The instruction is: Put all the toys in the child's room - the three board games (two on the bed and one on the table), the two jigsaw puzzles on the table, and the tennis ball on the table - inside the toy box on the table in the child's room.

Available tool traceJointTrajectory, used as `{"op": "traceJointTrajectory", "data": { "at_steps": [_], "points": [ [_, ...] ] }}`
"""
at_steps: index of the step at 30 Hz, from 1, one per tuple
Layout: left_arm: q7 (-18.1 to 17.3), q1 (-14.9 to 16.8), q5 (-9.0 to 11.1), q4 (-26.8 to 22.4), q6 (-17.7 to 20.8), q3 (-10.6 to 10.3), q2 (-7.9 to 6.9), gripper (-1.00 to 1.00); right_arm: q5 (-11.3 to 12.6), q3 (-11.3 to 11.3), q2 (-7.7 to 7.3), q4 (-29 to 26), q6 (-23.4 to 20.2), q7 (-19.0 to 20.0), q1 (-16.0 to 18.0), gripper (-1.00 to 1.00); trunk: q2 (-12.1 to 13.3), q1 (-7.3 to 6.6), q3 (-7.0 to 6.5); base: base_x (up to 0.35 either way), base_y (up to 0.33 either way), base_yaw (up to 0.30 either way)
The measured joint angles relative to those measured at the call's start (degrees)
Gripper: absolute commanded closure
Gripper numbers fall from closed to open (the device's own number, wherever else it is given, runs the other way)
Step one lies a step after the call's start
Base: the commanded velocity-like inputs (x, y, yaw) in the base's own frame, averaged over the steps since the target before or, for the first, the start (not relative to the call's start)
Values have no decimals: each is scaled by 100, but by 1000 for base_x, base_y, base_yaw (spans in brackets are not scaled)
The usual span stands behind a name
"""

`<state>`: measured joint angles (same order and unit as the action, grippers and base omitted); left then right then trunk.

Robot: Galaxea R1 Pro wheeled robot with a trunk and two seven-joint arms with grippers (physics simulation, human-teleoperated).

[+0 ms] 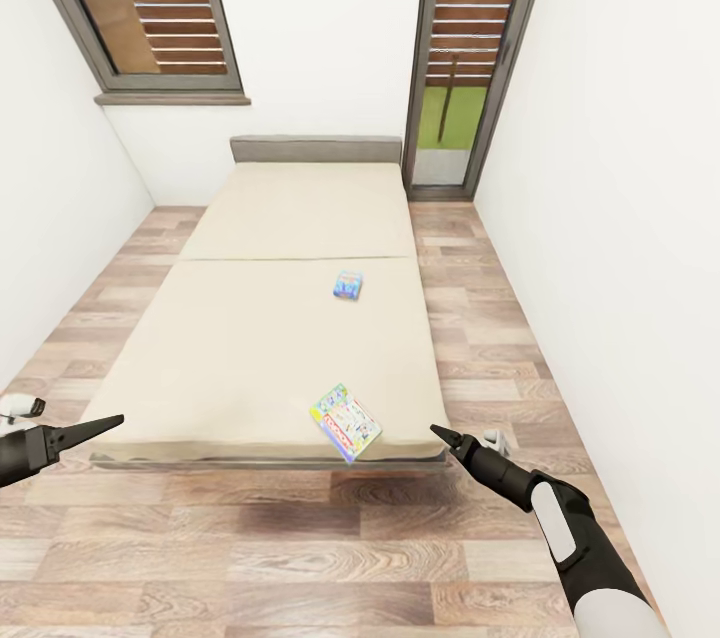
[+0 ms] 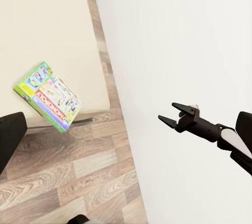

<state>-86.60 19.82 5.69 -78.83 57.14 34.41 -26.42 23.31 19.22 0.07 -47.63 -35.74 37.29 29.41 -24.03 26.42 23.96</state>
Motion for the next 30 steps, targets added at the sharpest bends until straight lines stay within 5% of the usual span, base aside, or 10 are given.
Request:
{"op": "traceJointTrajectory", "data": {
  "at_steps": [30],
  "points": [
    [0,0,16,-1,0,-5,7,-100,3,-4,74,2,2,-14,-1,-100,0,-1,-286,-35,0,0]
  ]
}}
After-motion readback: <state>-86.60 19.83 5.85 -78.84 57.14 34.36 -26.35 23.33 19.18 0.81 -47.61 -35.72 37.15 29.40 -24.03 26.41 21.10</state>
